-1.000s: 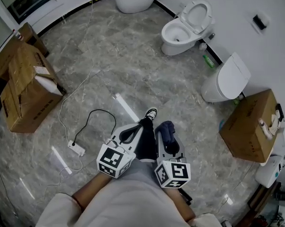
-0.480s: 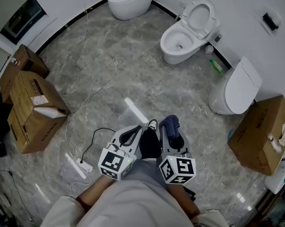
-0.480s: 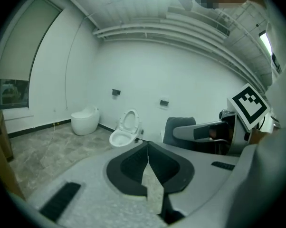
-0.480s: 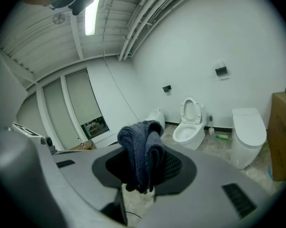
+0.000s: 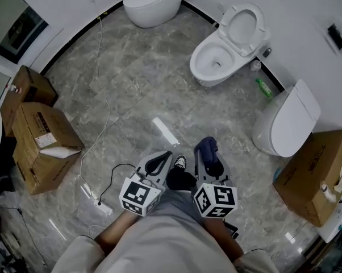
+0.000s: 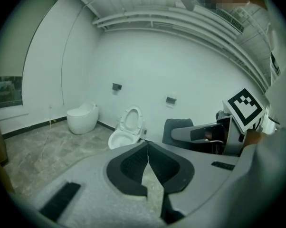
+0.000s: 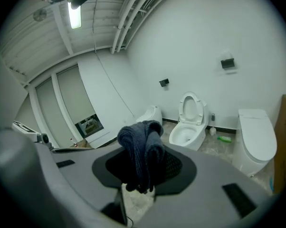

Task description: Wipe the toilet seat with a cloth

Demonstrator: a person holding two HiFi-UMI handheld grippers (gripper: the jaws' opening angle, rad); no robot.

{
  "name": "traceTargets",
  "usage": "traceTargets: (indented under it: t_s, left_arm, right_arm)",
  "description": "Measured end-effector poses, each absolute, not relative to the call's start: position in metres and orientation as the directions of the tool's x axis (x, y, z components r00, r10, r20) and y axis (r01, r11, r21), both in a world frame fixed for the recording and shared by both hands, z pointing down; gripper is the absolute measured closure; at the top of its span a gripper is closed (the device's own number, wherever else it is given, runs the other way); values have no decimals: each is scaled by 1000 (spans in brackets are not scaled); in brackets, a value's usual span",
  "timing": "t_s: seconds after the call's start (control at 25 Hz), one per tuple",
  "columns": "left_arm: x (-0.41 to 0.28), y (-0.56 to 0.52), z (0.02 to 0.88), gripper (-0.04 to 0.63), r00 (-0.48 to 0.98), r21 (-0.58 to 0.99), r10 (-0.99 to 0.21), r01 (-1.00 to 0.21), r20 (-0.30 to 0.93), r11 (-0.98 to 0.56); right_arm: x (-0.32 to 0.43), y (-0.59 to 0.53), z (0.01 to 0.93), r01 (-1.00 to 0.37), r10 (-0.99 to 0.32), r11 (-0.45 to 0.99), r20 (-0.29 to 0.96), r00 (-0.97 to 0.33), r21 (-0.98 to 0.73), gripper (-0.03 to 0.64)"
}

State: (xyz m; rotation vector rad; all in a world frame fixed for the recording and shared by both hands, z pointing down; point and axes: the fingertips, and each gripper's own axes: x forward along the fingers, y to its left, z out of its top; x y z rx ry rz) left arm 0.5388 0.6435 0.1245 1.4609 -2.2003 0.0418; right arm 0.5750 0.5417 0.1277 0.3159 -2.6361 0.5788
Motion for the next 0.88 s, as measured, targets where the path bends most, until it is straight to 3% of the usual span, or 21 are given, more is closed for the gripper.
traceTargets:
  t_s: [0.44,0.88]
  left_arm:
    - [464,568,111,584,-267,218,-872,-900,411,378]
    - [360,461,126,584,-58,200,-929,-970,367,140]
  right_arm:
    - [510,469,124,-351,-171,863,446,-879,-362,505]
    - [433,381,140,-512,-349,792,442,-827,-332,505]
